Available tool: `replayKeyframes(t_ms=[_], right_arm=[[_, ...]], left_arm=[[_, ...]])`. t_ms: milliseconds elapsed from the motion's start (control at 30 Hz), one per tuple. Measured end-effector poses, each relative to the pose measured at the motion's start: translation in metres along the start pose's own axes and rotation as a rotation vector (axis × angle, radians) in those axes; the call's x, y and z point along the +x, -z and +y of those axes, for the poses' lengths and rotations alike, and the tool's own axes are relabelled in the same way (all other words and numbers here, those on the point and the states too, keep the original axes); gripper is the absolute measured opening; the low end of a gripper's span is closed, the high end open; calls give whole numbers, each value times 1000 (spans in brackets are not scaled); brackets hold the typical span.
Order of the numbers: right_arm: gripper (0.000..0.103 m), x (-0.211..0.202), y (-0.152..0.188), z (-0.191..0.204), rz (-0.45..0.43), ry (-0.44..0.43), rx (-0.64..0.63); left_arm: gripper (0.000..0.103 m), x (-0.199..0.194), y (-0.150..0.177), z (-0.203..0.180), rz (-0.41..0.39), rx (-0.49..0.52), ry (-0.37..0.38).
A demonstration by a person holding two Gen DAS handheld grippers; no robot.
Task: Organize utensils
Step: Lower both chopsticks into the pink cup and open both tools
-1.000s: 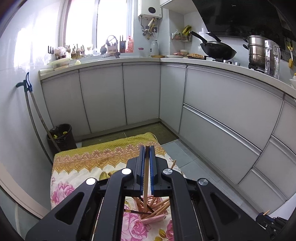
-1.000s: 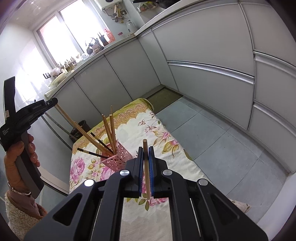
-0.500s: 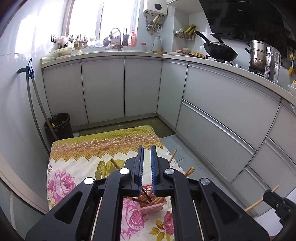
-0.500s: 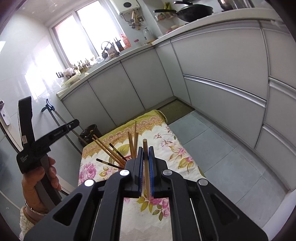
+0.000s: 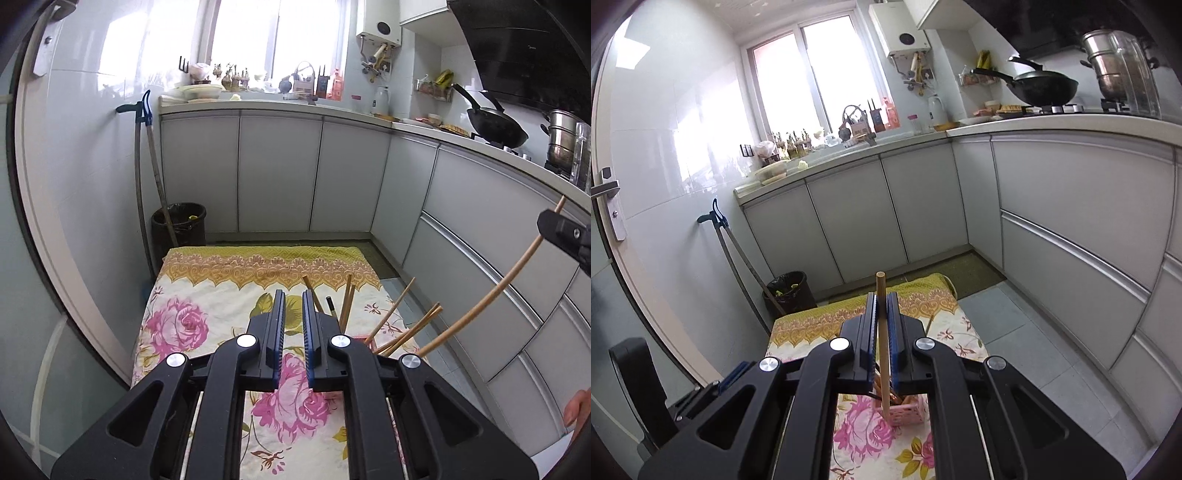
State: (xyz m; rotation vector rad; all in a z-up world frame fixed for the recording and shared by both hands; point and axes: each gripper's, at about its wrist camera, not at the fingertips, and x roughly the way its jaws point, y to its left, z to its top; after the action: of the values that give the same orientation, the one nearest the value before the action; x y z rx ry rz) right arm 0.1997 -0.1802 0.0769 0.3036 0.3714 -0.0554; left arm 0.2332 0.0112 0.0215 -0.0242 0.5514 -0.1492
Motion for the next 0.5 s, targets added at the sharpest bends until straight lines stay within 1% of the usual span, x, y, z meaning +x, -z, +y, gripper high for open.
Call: replayKeyframes(t_ms=[133, 300, 433, 500], right_arm=[[6, 23, 2, 10, -41, 21, -26], [6, 62, 22, 8, -40, 62, -55], [6, 96, 44, 5, -2, 87, -79], [6, 106, 54, 5, 18, 104, -89]], left_arm=[[9, 6, 2, 9, 1, -16, -3], [9, 17, 6, 16, 3, -22, -12], [9, 28, 14, 21, 19, -37, -23], [9, 30, 17, 22, 20, -40, -39]])
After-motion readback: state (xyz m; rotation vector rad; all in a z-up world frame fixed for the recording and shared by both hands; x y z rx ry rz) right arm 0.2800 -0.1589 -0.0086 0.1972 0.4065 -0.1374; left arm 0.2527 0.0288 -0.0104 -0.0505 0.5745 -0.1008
